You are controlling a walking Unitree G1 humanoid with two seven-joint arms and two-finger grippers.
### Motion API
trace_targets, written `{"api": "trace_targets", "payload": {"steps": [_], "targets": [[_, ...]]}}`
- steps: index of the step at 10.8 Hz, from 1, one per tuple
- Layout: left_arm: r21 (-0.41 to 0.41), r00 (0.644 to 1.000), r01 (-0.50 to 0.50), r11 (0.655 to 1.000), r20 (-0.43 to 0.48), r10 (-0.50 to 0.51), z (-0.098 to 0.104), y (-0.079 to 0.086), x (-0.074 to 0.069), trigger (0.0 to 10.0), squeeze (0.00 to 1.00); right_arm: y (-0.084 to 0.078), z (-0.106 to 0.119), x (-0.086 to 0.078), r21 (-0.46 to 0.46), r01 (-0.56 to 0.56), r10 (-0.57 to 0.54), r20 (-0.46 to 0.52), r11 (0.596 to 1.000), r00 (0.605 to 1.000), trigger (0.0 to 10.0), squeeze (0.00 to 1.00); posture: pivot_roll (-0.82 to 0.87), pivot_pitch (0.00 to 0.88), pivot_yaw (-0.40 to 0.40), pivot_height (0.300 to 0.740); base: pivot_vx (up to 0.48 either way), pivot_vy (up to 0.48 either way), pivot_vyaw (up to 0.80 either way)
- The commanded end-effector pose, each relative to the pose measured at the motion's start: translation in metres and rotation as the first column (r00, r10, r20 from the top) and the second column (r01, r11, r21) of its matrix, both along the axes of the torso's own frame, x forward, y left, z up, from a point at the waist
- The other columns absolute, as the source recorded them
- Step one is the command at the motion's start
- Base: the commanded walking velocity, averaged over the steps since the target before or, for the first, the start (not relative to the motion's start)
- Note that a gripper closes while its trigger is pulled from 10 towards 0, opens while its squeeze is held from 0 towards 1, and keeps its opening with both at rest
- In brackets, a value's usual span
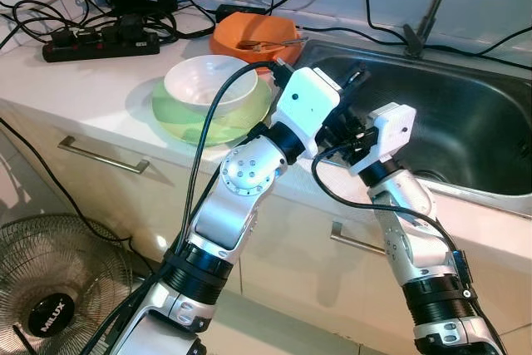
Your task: Kitchen organization
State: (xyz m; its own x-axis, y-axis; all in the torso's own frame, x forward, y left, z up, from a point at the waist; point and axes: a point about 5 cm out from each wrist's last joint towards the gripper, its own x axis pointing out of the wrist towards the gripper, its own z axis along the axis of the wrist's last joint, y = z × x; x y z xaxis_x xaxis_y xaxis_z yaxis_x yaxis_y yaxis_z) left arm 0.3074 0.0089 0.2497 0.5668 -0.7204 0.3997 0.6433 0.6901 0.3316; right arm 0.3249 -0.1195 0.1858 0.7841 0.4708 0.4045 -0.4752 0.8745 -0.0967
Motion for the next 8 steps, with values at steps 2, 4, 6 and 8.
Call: {"api": "trace_targets", "payload": {"steps": [2, 4, 6, 8], "targets": [[-0.04, 1.0, -0.018, 0.999, 0.006, 0.018, 0.0055, 0.0051, 0.0015, 10.0, 1.0, -0.0142, -0.001, 0.0035, 0.041, 0.054, -0.054, -0.018, 0.998, 0.998, 0.0, 0.0, 0.19, 0.05, -0.006, 0.74, 0.0, 0.0, 0.0], [-0.045, 1.0, -0.024, 0.999, -0.004, 0.024, 0.0043, 0.0066, 0.0021, 10.0, 1.0, -0.0164, -0.0004, 0.0056, 0.04, 0.073, -0.073, -0.018, 0.997, 0.997, 0.0, 0.0, 0.19, 0.055, -0.008, 0.74, 0.0, 0.0, 0.0], [-0.052, 1.0, -0.029, 0.998, -0.009, 0.028, 0.0036, 0.0077, 0.0017, 10.0, 1.0, -0.0188, -0.0002, 0.0076, 0.036, 0.089, -0.088, -0.02, 0.995, 0.996, 0.0, 0.0, 0.19, 0.059, -0.009, 0.74, 0.0, 0.0, 0.0], [-0.064, 0.999, -0.036, 0.997, -0.012, 0.035, 0.0034, 0.0098, 0.0012, 10.0, 1.0, -0.0226, 0.0006, 0.0116, 0.035, 0.113, -0.112, -0.021, 0.993, 0.993, 0.0, 0.0, 0.2, 0.058, -0.01, 0.74, 0.0, 0.0, 0.0]]}}
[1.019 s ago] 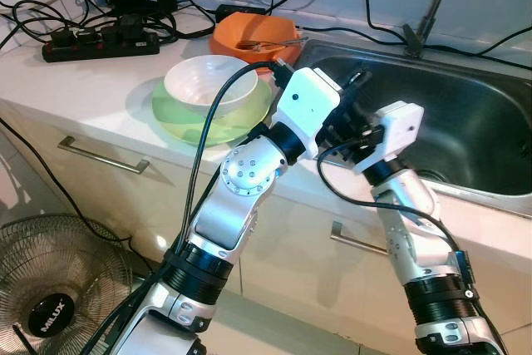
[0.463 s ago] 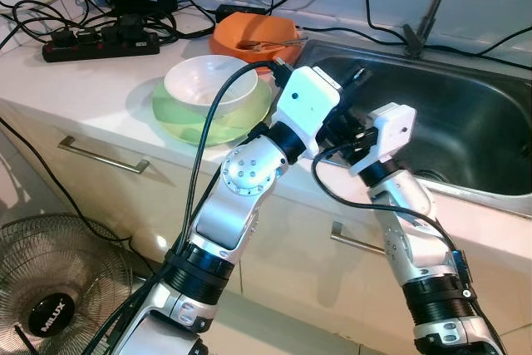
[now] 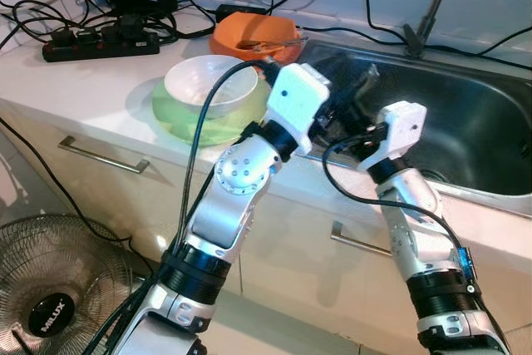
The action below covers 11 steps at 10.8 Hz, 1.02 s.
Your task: Kitchen organization
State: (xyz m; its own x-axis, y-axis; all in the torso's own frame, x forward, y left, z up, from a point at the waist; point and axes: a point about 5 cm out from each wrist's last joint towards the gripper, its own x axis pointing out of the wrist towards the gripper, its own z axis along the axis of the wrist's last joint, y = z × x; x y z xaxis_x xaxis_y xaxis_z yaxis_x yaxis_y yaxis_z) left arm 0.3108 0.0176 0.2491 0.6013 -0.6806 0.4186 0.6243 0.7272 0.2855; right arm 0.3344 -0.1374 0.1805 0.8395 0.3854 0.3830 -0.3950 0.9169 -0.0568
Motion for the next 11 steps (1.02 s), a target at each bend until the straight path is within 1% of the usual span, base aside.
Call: {"api": "trace_targets", "payload": {"steps": [1, 2, 3, 4, 5, 6, 7, 8, 9, 10, 11], "targets": [[-0.029, 1.0, -0.001, 1.0, 0.01, 0.001, 0.005, 0.002, -0.003, 10.0, 1.0, -0.006, 0.007, 0.004, 0.007, 0.027, -0.027, 0.021, 1.0, 0.999, 0.0, 0.0, 0.2, 0.058, -0.01, 0.74, 0.0, 0.0, 0.0], [-0.032, 1.0, 0.0, 0.999, 0.009, 0.001, 0.005, 0.002, -0.003, 10.0, 1.0, -0.006, 0.007, 0.005, 0.006, 0.028, -0.028, 0.021, 1.0, 0.999, 0.0, 0.0, 0.2, 0.057, -0.011, 0.74, 0.0, 0.0, 0.0], [-0.039, 1.0, -0.005, 0.999, -0.01, 0.005, 0.003, 0.005, -0.003, 10.0, 0.0, -0.009, 0.008, 0.01, -0.004, 0.05, -0.05, 0.019, 0.999, 0.999, 0.0, 0.0, 0.2, 0.056, -0.011, 0.74, 0.0, 0.0, 0.0], [-0.063, 0.998, -0.032, 0.998, -0.051, 0.029, -0.003, 0.012, -0.001, 10.0, 0.0, -0.017, 0.011, 0.018, -0.025, 0.097, -0.097, 0.018, 0.995, 0.995, 0.0, 0.0, 0.2, 0.055, -0.01, 0.74, 0.0, 0.0, 0.0], [-0.07, 0.997, -0.048, 0.996, -0.071, 0.043, -0.006, 0.016, 0.001, 10.0, 0.0, -0.022, 0.013, 0.023, -0.033, 0.125, -0.124, 0.017, 0.992, 0.992, 0.0, 0.0, 0.2, 0.054, -0.009, 0.74, 0.0, 0.0, 0.0], [-0.067, 0.994, -0.06, 0.996, -0.099, 0.054, -0.01, 0.019, 0.002, 10.0, 0.0, -0.027, 0.014, 0.029, -0.051, 0.162, -0.161, 0.008, 0.986, 0.987, 0.0, 0.0, 0.2, 0.052, -0.008, 0.74, 0.0, 0.0, 0.0], [-0.028, 0.983, -0.074, 0.997, -0.173, 0.068, -0.023, 0.027, 0.004, 10.0, 0.0, -0.036, 0.018, 0.04, -0.072, 0.209, -0.21, -0.006, 0.975, 0.978, 0.0, 0.0, 0.21, 0.051, -0.008, 0.74, 0.0, 0.0, 0.0], [0.04, 0.973, -0.085, 0.996, -0.21, 0.091, -0.031, 0.03, 0.005, 10.0, 0.0, -0.04, 0.021, 0.048, -0.097, 0.25, -0.253, -0.021, 0.963, 0.967, 4.3, 0.0, 0.22, 0.051, -0.011, 0.74, 0.0, 0.0, 0.0], [0.037, 0.974, -0.08, 0.996, -0.209, 0.086, -0.035, 0.031, 0.004, 10.0, 0.0, -0.042, 0.022, 0.05, -0.107, 0.269, -0.273, -0.025, 0.957, 0.962, 10.0, 0.0, 0.22, 0.05, -0.01, 0.74, 0.0, 0.0, 0.0], [0.087, 0.961, -0.076, 0.993, -0.258, 0.096, -0.049, 0.034, 0.001, 10.0, 0.0, -0.045, 0.022, 0.056, -0.132, 0.315, -0.324, -0.05, 0.94, 0.945, 10.0, 0.0, 0.22, 0.051, -0.011, 0.74, 0.0, 0.0, 0.0], [0.18, 0.934, -0.047, 0.983, -0.342, 0.107, -0.062, 0.032, -0.002, 10.0, 0.0, -0.046, 0.021, 0.061, -0.161, 0.339, -0.353, -0.073, 0.927, 0.933, 10.0, 0.0, 0.22, 0.051, -0.012, 0.74, 0.0, 0.0, 0.0]]}}
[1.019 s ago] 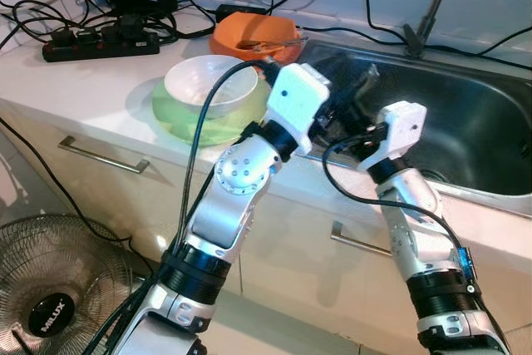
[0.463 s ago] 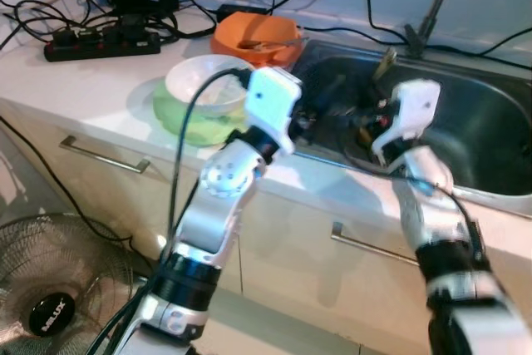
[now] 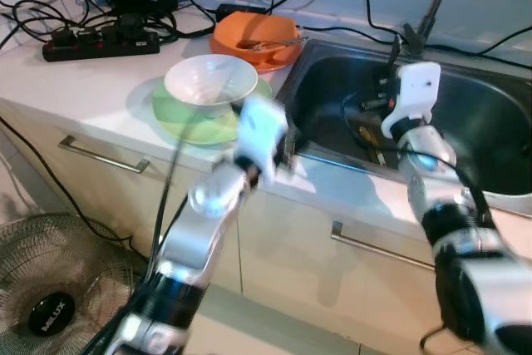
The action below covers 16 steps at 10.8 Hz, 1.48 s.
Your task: Kitchen organization
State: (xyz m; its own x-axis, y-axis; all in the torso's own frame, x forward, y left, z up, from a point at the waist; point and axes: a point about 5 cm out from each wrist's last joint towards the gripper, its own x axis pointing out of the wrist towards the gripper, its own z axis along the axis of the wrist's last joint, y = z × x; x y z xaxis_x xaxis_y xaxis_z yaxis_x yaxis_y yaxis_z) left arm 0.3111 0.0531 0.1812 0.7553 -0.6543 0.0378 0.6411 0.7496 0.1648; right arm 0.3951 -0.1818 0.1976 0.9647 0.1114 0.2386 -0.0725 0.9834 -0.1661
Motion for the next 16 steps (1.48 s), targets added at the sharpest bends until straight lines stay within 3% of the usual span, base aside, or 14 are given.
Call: {"api": "trace_targets", "payload": {"steps": [1, 5, 8, 12, 13, 14, 16], "targets": [[0.027, 0.999, 0.039, 0.999, -0.025, -0.038, 0.001, -0.007, -0.004, 10.0, 0.0, 0.001, 0.0, 0.002, -0.031, 0.002, -0.003, -0.008, 1.0, 1.0, 10.0, 0.0, 0.22, 0.051, -0.012, 0.74, 0.0, 0.0, 0.0], [0.071, 0.994, 0.047, 0.996, -0.105, -0.04, -0.008, -0.007, -0.007, 10.0, 0.0, 0.008, -0.017, 0.004, -0.058, 0.0, -0.007, -0.119, 0.998, 0.993, 10.0, 0.0, 0.23, 0.056, -0.01, 0.74, 0.0, 0.0, 0.0], [0.075, 0.992, 0.05, 0.996, -0.119, -0.041, -0.008, -0.008, -0.01, 10.0, 0.0, 0.012, -0.043, 0.001, -0.095, 0.009, -0.033, -0.253, 0.995, 0.967, 10.0, 0.0, 0.24, 0.056, -0.012, 0.74, 0.0, 0.0, 0.0], [0.079, 0.992, 0.045, 0.996, -0.125, -0.035, -0.008, -0.008, -0.013, 10.0, 0.0, 0.023, -0.06, -0.003, -0.104, -0.018, -0.018, -0.332, 0.994, 0.943, 10.0, 0.0, 0.26, 0.046, -0.015, 0.74, 0.0, 0.0, 0.0], [0.079, 0.992, 0.043, 0.996, -0.125, -0.033, -0.008, -0.007, -0.013, 10.0, 0.0, 0.022, -0.062, -0.004, -0.106, -0.017, -0.02, -0.34, 0.994, 0.94, 10.0, 0.73, 0.26, 0.043, -0.016, 0.74, 0.0, 0.0, 0.0], [0.079, 0.992, 0.042, 0.996, -0.126, -0.032, -0.008, -0.007, -0.013, 10.0, 0.0, 0.022, -0.062, -0.004, -0.108, -0.015, -0.023, -0.344, 0.994, 0.939, 10.0, 1.0, 0.26, 0.042, -0.016, 0.74, 0.0, 0.0, 0.0], [0.079, 0.991, 0.042, 0.996, -0.132, -0.031, -0.008, -0.007, -0.014, 10.0, 0.0, 0.022, -0.061, -0.003, -0.11, -0.014, -0.024, -0.339, 0.994, 0.941, 10.0, 1.0, 0.26, 0.047, -0.017, 0.74, 0.0, 0.0, 0.0]]}}
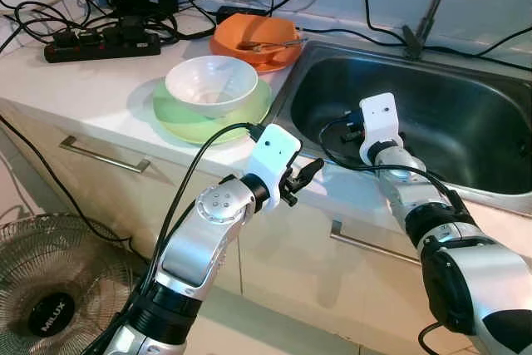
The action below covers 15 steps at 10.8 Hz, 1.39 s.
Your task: Kitchen organization
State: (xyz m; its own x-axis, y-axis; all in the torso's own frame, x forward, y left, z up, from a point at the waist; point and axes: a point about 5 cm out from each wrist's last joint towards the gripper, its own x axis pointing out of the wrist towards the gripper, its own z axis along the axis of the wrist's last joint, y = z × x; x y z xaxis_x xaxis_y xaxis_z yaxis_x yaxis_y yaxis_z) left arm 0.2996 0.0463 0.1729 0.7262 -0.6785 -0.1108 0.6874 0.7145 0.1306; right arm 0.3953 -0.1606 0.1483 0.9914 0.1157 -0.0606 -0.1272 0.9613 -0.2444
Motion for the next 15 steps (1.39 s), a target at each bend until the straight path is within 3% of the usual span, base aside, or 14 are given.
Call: {"api": "trace_targets", "payload": {"steps": [1, 2, 3, 6, 10, 12, 15], "targets": [[0.008, 1.0, -0.002, 1.0, 0.001, 0.002, 0.0, -0.001, -0.002, 10.0, 0.0, 0.001, -0.011, -0.003, -0.004, 0.0, 0.0, -0.055, 1.0, 0.999, 10.0, 1.0, 0.26, 0.051, -0.019, 0.74, 0.0, 0.0, 0.0], [0.006, 1.0, -0.009, 1.0, -0.002, 0.009, 0.0, 0.0, -0.001, 10.0, 0.0, 0.001, -0.01, -0.003, -0.009, -0.002, 0.002, -0.053, 1.0, 0.999, 10.0, 1.0, 0.26, 0.056, -0.021, 0.74, 0.0, 0.0, 0.0], [0.006, 1.0, -0.014, 1.0, -0.002, 0.014, 0.0, 0.0, -0.001, 10.0, 0.0, 0.001, -0.008, -0.002, -0.012, -0.003, 0.002, -0.047, 1.0, 0.999, 10.0, 0.0, 0.26, 0.056, -0.022, 0.74, 0.0, 0.0, 0.0], [0.002, 0.999, -0.03, 1.0, 0.014, 0.03, 0.001, 0.0, 0.001, 10.0, 0.0, 0.004, 0.022, 0.006, 0.019, -0.025, 0.023, 0.099, 1.0, 0.995, 10.0, 0.0, 0.24, 0.056, -0.021, 0.74, 0.0, 0.0, 0.0], [-0.024, 0.997, -0.06, 0.998, 0.047, 0.061, 0.005, -0.001, 0.005, 10.0, 0.0, -0.003, 0.075, 0.009, 0.072, -0.062, 0.031, 0.366, 0.995, 0.93, 10.0, 0.0, 0.21, 0.061, -0.024, 0.74, 0.0, 0.0, 0.0], [-0.055, 0.991, -0.09, 0.994, 0.09, 0.095, 0.009, 0.003, 0.008, 10.0, 0.0, -0.012, 0.073, -0.002, 0.08, -0.075, 0.032, 0.437, 0.994, 0.899, 10.0, 0.0, 0.2, 0.065, -0.023, 0.74, 0.0, 0.0, 0.0], [-0.089, 0.981, -0.136, 0.987, 0.123, 0.147, 0.013, 0.011, 0.01, 10.0, 0.0, -0.038, 0.057, -0.037, 0.092, -0.083, 0.026, 0.496, 0.992, 0.868, 10.0, 0.0, 0.18, 0.076, -0.02, 0.74, 0.0, 0.0, 0.0]]}}
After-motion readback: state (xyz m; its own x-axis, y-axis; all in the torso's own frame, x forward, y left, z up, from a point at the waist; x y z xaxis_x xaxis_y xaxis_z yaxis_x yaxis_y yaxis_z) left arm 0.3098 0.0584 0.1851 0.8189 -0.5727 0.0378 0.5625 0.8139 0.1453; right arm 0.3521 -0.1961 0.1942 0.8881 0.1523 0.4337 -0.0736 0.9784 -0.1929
